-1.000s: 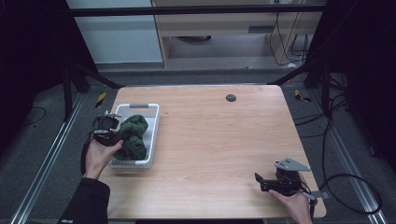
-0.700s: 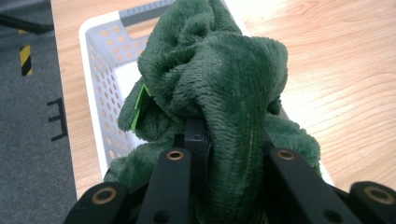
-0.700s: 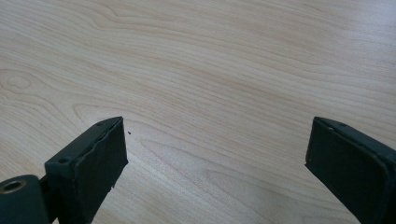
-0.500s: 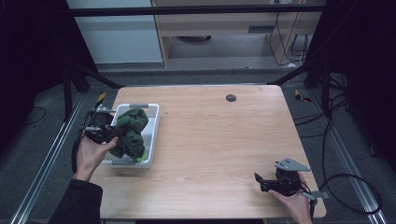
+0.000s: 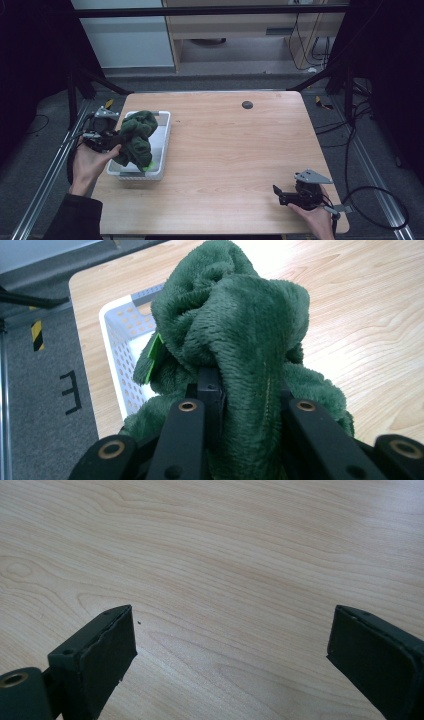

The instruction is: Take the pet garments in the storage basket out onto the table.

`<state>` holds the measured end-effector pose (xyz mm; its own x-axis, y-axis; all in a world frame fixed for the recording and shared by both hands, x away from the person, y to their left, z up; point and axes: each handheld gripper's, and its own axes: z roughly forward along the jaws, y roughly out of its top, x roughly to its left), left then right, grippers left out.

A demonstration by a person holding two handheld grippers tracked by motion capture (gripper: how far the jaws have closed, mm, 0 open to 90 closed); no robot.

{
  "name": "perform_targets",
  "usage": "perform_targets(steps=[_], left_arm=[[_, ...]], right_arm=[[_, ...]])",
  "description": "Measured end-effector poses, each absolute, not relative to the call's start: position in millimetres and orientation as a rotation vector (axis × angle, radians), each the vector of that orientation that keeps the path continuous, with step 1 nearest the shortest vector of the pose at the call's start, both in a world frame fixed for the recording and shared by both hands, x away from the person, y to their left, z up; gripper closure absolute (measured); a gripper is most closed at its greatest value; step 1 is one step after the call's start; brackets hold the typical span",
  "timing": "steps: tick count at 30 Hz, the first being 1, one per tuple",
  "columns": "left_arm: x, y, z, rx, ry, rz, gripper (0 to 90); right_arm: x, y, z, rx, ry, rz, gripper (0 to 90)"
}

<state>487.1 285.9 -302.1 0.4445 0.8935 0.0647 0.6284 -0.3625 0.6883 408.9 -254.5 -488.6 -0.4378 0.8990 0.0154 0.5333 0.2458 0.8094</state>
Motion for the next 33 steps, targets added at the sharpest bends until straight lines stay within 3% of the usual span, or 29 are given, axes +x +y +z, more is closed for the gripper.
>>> perform_targets(steps=[33], left_arm=[[460, 222, -272, 2.252, 0.984, 0.508, 76.7]], right_arm=[[408, -256, -486, 1.3, 2.046, 1.073, 5.4]])
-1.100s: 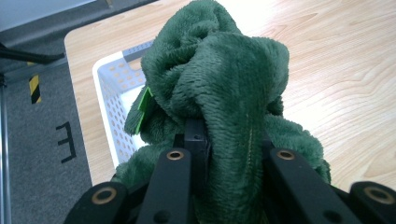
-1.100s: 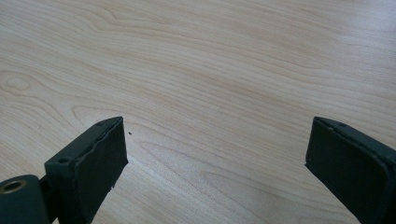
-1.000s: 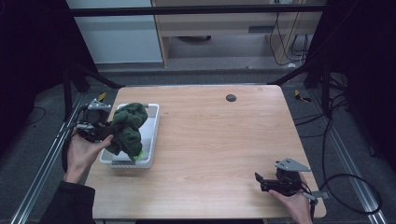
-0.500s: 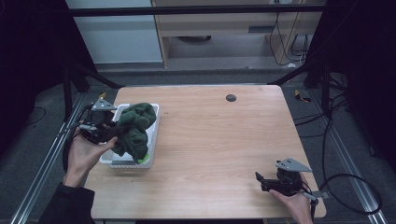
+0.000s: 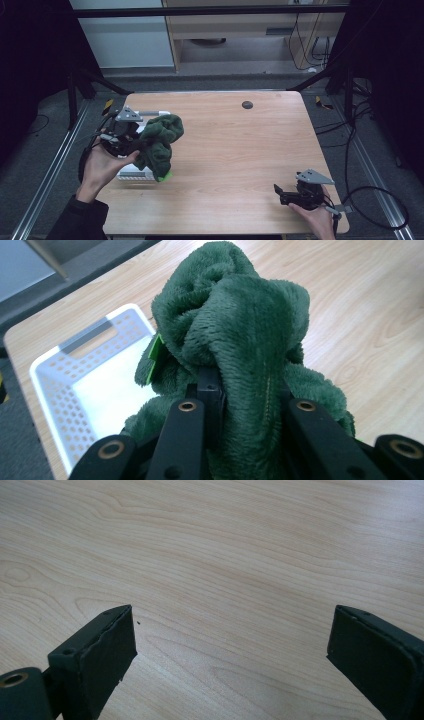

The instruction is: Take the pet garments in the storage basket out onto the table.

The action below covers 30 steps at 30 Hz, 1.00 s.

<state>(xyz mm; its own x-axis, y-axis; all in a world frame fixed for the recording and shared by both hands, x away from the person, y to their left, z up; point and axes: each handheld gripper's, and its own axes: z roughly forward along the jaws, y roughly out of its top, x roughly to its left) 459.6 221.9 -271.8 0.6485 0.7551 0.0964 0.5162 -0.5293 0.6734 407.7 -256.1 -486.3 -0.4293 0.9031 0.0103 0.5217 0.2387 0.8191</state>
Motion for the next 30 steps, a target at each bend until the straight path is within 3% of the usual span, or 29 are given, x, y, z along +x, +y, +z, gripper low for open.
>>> perform_targets(steps=[30], left_arm=[[461, 152, -287, 2.365, 0.813, 0.41, 76.7]], right_arm=[[407, -260, -486, 1.293, 2.014, 1.08, 5.2]])
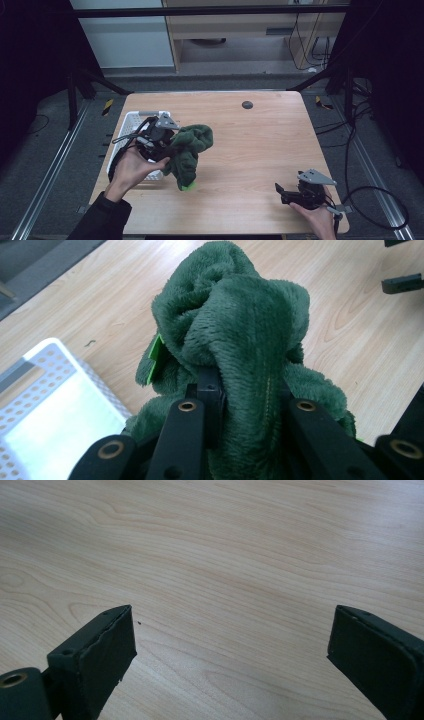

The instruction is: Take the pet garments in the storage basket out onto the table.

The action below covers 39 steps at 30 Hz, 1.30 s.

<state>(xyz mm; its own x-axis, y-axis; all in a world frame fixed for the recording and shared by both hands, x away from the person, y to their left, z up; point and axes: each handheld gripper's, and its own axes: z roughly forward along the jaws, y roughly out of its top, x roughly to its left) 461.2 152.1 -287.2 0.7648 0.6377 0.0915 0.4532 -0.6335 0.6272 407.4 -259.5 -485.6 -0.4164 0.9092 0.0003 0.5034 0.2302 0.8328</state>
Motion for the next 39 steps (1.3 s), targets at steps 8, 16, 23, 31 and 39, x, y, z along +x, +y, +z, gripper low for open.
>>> perform_targets(steps=[8, 16, 23, 31, 39], left_arm=[[467, 133, -298, 2.4, 0.785, 0.373, 76.6], [473, 118, -309, 2.429, 0.765, 0.345, 76.6], [480, 105, -324, 2.452, 0.757, 0.308, 76.7], [485, 96, -335, 2.467, 0.744, 0.28, 76.6], [489, 86, -346, 2.479, 0.742, 0.252, 76.6]], right_arm=[[407, -262, -485, 1.295, 1.988, 1.081, 5.3], [408, -263, -485, 1.298, 1.973, 1.079, 5.4], [408, -265, -484, 1.3, 1.953, 1.082, 5.7], [407, -265, -483, 1.308, 1.949, 1.085, 6.2], [408, -266, -484, 1.301, 1.943, 1.077, 6.3]])
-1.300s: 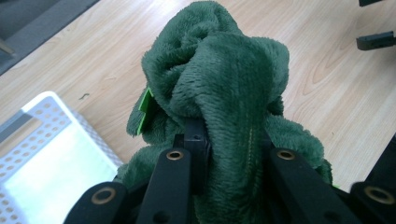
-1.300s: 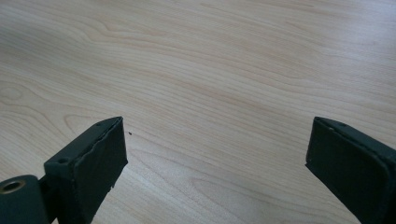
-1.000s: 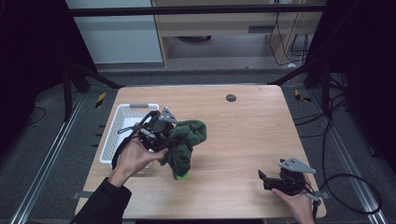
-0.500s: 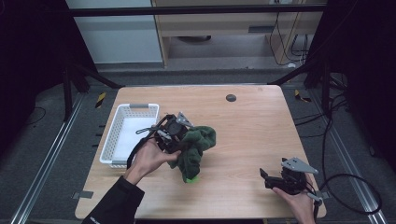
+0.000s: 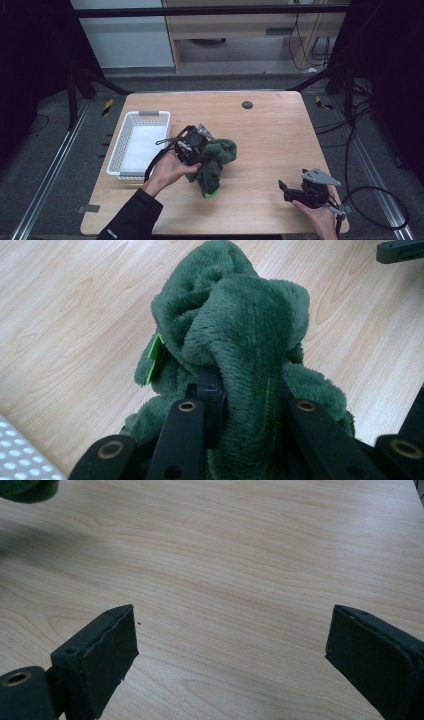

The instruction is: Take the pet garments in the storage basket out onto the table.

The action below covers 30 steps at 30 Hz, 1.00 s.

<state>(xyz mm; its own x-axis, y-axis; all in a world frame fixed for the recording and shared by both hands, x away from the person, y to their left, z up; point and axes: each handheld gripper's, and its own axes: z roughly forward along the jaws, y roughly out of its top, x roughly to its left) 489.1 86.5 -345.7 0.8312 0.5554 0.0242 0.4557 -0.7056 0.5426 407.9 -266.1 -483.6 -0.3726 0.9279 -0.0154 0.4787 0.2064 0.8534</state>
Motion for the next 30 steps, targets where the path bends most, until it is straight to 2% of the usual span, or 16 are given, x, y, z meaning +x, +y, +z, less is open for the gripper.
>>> perform_targets(steps=[30], left_arm=[[500, 60, -387, 2.538, 0.721, 0.197, 73.8]], right_arm=[[408, -267, -484, 1.308, 1.943, 1.077, 6.2]])
